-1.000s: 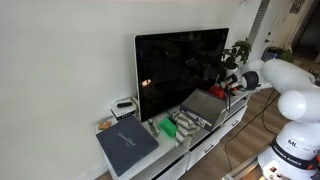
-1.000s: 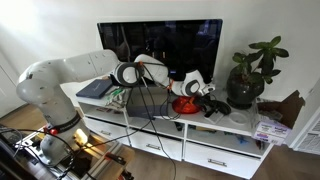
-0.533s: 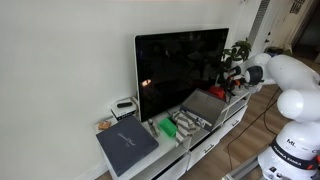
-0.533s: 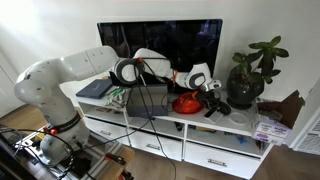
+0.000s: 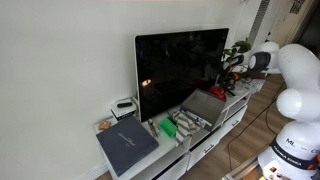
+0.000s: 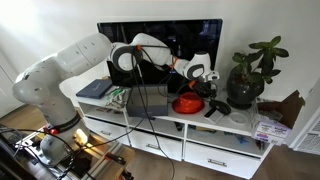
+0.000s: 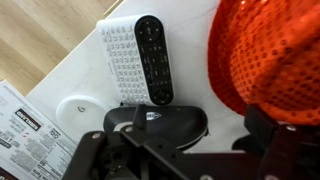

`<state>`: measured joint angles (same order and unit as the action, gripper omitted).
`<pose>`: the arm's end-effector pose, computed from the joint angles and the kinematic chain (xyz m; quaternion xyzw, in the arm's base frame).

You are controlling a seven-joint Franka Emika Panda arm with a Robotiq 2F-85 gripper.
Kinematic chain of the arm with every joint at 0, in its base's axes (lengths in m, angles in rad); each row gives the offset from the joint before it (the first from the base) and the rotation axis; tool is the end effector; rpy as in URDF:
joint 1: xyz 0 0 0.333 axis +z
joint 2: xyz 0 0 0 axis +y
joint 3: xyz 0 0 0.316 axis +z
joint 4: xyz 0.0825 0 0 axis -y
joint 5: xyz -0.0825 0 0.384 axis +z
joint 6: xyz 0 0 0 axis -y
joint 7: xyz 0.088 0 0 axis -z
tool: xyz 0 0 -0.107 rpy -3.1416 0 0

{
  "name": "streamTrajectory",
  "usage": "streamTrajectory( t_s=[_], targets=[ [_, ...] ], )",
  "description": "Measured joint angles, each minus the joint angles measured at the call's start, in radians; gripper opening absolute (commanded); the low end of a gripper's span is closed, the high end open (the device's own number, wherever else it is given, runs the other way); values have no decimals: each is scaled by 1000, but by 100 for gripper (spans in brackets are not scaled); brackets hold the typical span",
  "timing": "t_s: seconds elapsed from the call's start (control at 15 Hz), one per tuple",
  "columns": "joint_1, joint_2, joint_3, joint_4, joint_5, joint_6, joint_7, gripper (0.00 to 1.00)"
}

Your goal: Take the white thing out of the box

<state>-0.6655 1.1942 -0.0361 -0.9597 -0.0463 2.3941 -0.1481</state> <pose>0.6194 -0.5081 0.1472 0.9618 -0.2438 0.0958 0.0795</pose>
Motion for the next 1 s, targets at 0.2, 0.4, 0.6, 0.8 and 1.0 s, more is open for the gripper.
streamTrajectory(
  t_s=[0.2,0.4,0.6,0.8,1.0],
  targets=[
    [-32,-100,73,-123,1,-4,-117,100],
    [-68,-197,138,-252,2,-14,-227,100],
    [-114,-303,210,-389,15,-73,-311,100],
    [-152,-414,260,-531,28,-145,-343,100],
    [-136,-534,237,-675,97,-206,-357,100]
  ],
)
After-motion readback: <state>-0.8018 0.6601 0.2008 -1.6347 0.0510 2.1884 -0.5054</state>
